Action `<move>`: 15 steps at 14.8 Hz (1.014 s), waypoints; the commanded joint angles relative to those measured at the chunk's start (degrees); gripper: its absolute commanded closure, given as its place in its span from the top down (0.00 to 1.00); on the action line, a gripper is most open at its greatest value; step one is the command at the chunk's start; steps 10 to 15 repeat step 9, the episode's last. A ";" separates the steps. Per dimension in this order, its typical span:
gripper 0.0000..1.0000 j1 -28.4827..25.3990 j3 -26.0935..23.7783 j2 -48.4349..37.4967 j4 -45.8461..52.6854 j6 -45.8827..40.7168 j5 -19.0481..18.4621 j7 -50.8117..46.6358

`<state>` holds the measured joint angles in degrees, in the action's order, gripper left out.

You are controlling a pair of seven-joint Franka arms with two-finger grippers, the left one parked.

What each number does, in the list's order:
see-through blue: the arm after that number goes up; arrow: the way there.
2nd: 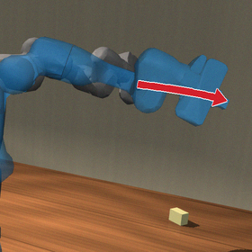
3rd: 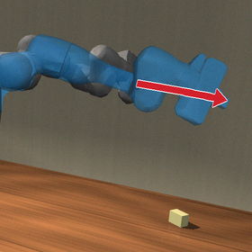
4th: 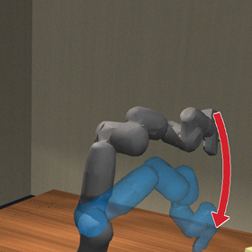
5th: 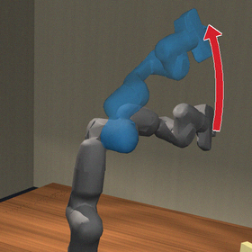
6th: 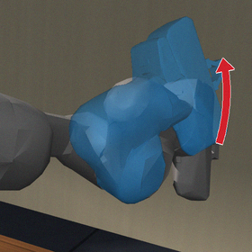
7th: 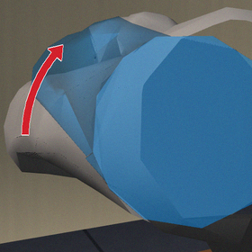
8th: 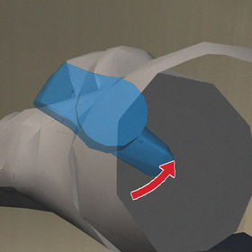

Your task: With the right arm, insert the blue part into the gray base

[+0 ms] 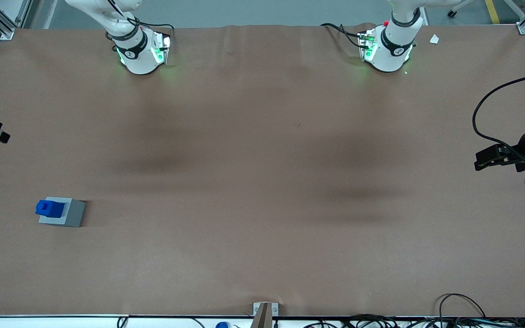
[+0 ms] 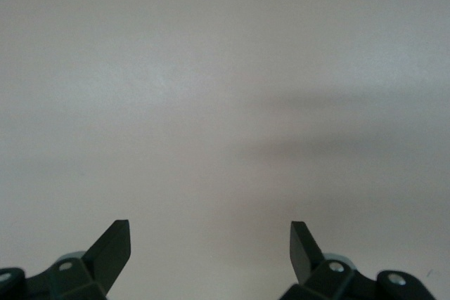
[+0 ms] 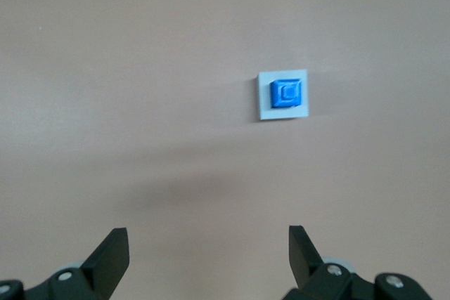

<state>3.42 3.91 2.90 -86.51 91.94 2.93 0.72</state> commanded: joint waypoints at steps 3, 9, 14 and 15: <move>1.00 -4.65 -0.22 -6.76 -10.16 5.62 -3.45 -2.84; 1.00 -4.57 -0.22 -8.26 -7.46 1.24 -5.03 -2.31; 1.00 -4.57 -0.22 -8.26 -7.46 1.24 -5.03 -2.31; 1.00 -4.57 -0.22 -8.26 -7.46 1.24 -5.03 -2.31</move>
